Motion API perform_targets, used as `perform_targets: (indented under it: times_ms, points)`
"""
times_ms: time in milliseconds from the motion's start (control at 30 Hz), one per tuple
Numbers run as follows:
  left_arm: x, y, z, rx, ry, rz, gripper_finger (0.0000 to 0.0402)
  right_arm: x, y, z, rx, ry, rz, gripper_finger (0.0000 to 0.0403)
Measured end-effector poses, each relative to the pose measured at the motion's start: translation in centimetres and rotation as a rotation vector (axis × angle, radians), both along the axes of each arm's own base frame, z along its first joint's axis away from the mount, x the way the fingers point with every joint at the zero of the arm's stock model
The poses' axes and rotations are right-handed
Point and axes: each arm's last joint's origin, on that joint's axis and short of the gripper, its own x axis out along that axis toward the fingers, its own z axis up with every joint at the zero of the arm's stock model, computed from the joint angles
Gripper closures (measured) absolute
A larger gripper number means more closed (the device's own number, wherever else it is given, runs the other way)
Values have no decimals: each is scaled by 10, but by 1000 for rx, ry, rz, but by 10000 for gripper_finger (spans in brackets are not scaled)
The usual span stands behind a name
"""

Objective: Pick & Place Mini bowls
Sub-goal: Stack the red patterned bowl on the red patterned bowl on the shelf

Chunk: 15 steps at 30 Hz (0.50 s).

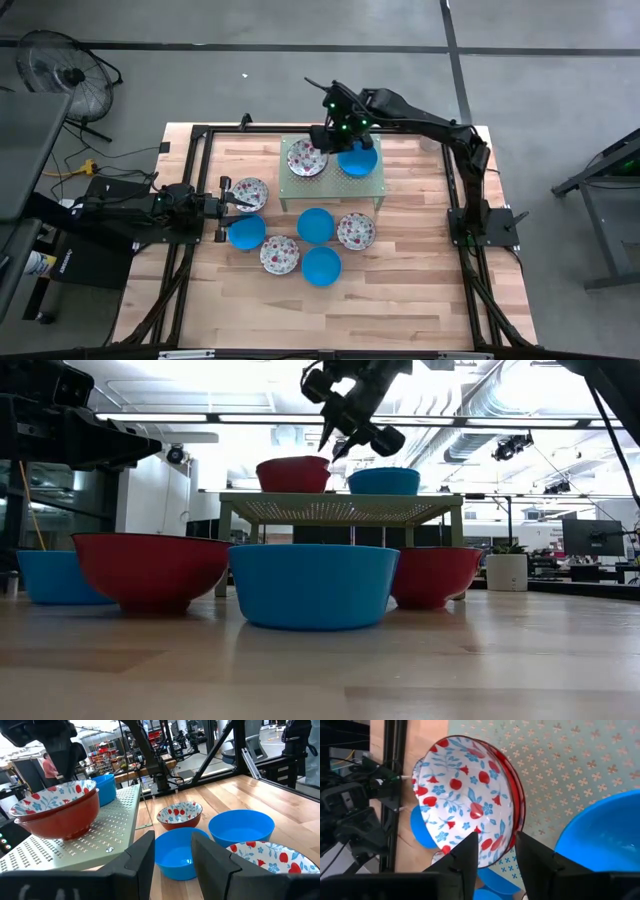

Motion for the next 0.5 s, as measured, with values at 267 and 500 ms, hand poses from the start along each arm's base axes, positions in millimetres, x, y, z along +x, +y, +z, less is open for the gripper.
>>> perform_targets:
  times_ms: [267, 500]
  points:
    - [0, 0, 0, 0, 0, 0, 278, 3, 20, 11, -269, 21, 100, 341]
    - [0, 0, 0, 0, 0, 0, 278, 9, 38, 22, -452, -8, 182, 395]
